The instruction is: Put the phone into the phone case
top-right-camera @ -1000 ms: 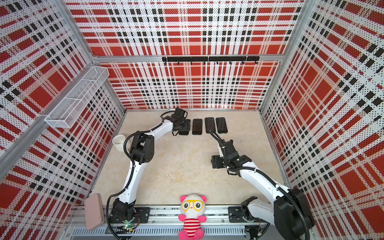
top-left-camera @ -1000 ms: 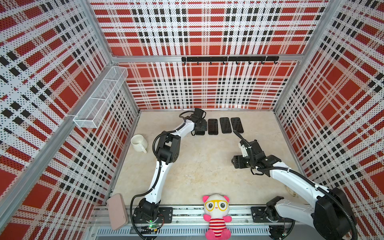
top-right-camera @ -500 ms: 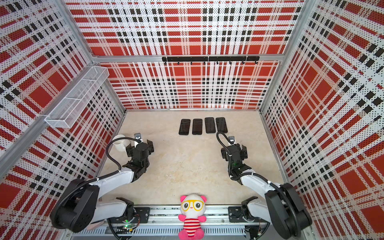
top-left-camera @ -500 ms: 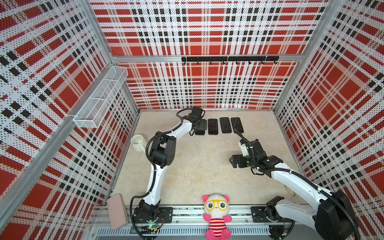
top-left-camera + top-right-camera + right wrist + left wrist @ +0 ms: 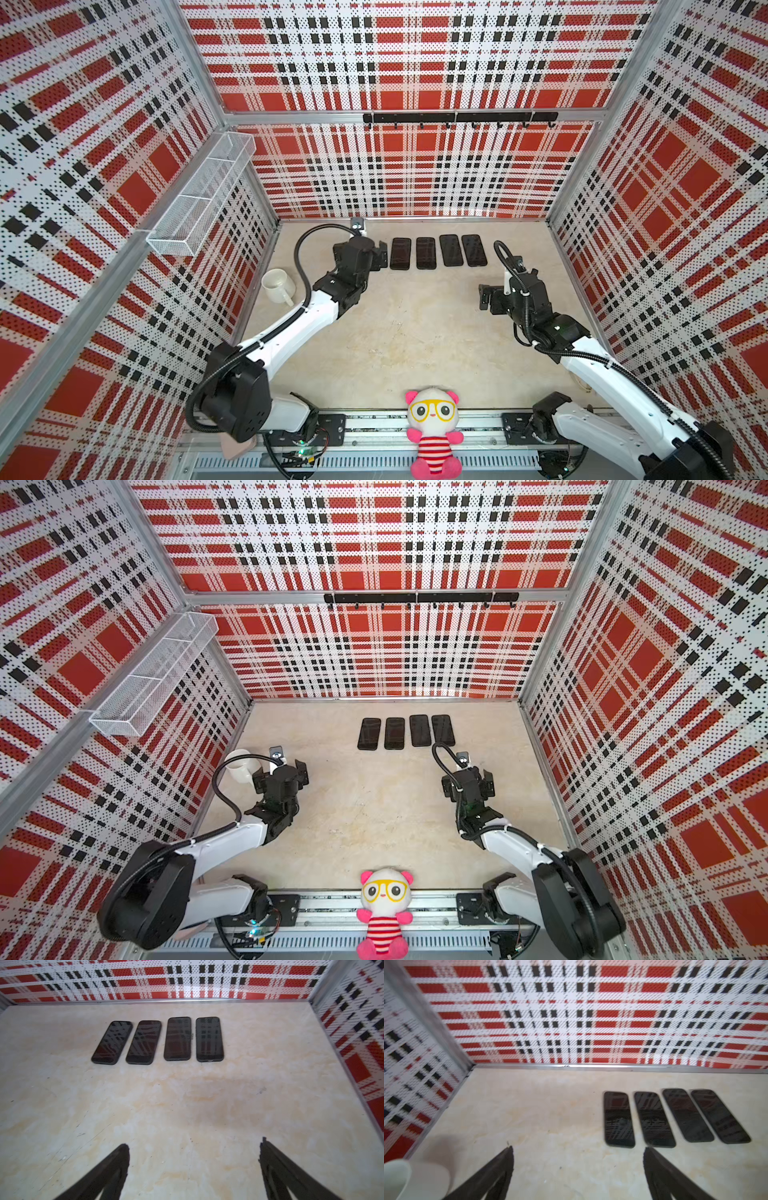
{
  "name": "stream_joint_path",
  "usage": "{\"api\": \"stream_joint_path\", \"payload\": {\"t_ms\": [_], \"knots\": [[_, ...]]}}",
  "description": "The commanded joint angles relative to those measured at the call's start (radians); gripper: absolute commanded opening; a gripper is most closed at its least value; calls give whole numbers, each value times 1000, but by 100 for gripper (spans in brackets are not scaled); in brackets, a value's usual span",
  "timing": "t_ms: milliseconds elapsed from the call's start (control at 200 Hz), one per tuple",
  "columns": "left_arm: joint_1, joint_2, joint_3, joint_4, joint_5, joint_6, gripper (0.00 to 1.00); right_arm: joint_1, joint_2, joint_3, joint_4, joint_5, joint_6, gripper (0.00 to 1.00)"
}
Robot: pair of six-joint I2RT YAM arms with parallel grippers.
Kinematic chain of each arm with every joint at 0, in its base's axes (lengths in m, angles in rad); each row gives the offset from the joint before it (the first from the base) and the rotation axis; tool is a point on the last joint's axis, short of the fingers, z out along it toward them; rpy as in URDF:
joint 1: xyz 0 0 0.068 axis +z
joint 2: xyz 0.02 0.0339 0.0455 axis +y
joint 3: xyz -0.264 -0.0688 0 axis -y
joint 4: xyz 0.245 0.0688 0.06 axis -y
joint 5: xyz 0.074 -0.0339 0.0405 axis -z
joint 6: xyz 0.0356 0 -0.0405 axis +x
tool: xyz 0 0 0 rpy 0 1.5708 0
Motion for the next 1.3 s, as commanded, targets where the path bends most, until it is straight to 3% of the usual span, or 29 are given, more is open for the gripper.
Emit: {"api": "stream_joint_path", "payload": {"t_ms": [0,125,311,626,706,832,907,1117,1222,1298], "knots": [[30,-72,-149,105,-167,15,98,-8,7,-81,175,185,-124,100],[74,-141,-315,231,-239,39,98,-20,65,-176,365,239,-234,100],[114,-121,-473,465,-298,89,98,-60,187,-257,586,231,-256,100],[224,70,-574,897,-157,184,98,-164,343,-388,999,94,-287,100],[238,133,-588,1026,-108,215,98,-181,366,-368,995,64,-283,100],[240,196,-543,1029,-145,267,98,-219,414,-364,1087,58,-288,100],[246,218,-579,1153,-124,297,98,-243,442,-346,1104,34,-281,100],[396,177,-651,1209,53,184,98,-287,525,-300,1161,-1,-309,100],[473,180,-689,1269,169,120,98,-303,576,-321,1277,16,-303,100],[482,182,-701,1284,178,114,98,-336,572,-339,1292,-56,-282,100]]}}
